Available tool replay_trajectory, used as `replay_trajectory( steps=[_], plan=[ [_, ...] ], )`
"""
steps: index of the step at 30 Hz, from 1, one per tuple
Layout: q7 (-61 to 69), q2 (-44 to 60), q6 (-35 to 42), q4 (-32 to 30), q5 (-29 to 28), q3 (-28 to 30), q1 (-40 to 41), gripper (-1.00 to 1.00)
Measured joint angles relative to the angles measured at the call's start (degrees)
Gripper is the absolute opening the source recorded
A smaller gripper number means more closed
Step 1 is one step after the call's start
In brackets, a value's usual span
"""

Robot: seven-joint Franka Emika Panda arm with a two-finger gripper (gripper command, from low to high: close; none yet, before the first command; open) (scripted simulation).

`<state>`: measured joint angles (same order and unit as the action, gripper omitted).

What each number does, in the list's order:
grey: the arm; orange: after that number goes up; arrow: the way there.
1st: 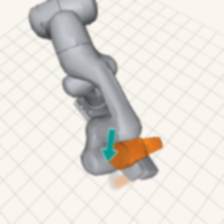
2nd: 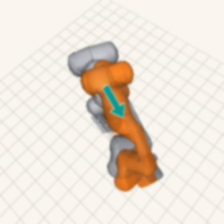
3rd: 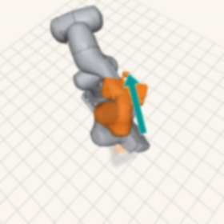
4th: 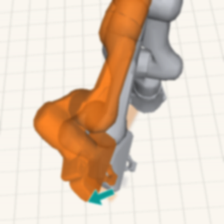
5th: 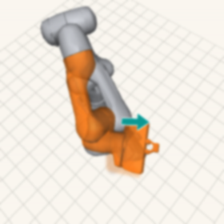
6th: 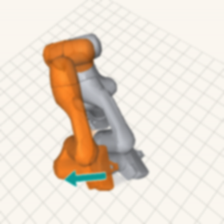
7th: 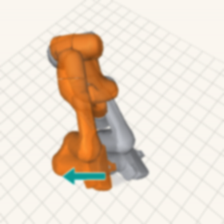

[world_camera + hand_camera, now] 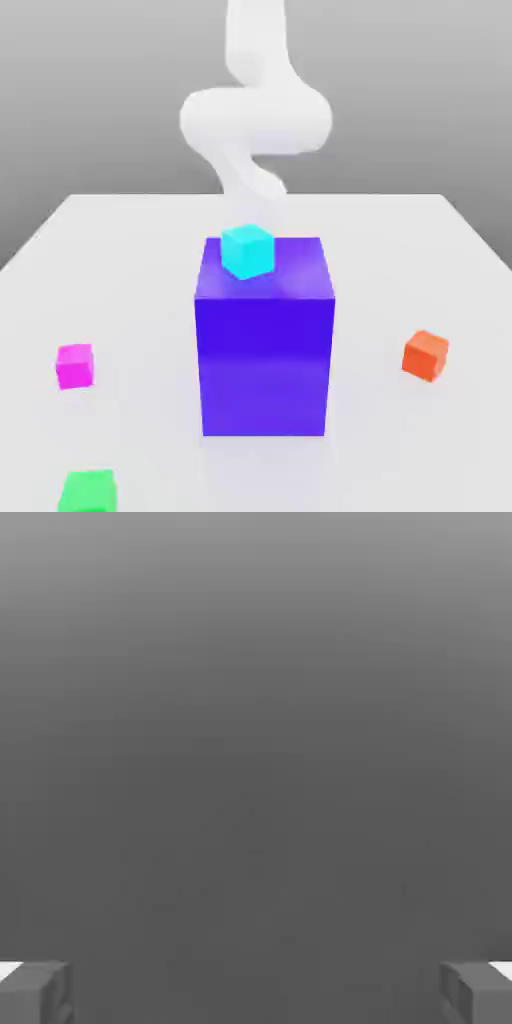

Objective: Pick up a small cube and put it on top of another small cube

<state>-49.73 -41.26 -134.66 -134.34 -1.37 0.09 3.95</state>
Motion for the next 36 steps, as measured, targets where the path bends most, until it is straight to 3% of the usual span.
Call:
replay_trajectory(
  steps=[11, 18, 24, 30, 31, 36],
  plan=[
    [-16.6, 20.3, -12.6, -11.3, -5.2, 3.7, 16.0, 0.0],
    [-24.6, 32.9, -20.7, -18.4, -5.3, 8.8, 23.6, 0.0],
    [-25.7, 43.9, -27.9, -24.3, 2.7, 11.9, 30.0, 0.0],
    [-20.4, 56.2, -37.4, -22.9, 11.1, 5.0, 35.4, 0.0],
    [-19.9, 58.2, -39.0, -22.5, 11.7, 3.8, 36.4, -1.0],
    [-20.1, 58.2, -39.1, -22.5, 11.6, 3.8, 36.4, -1.0]
  ],
)
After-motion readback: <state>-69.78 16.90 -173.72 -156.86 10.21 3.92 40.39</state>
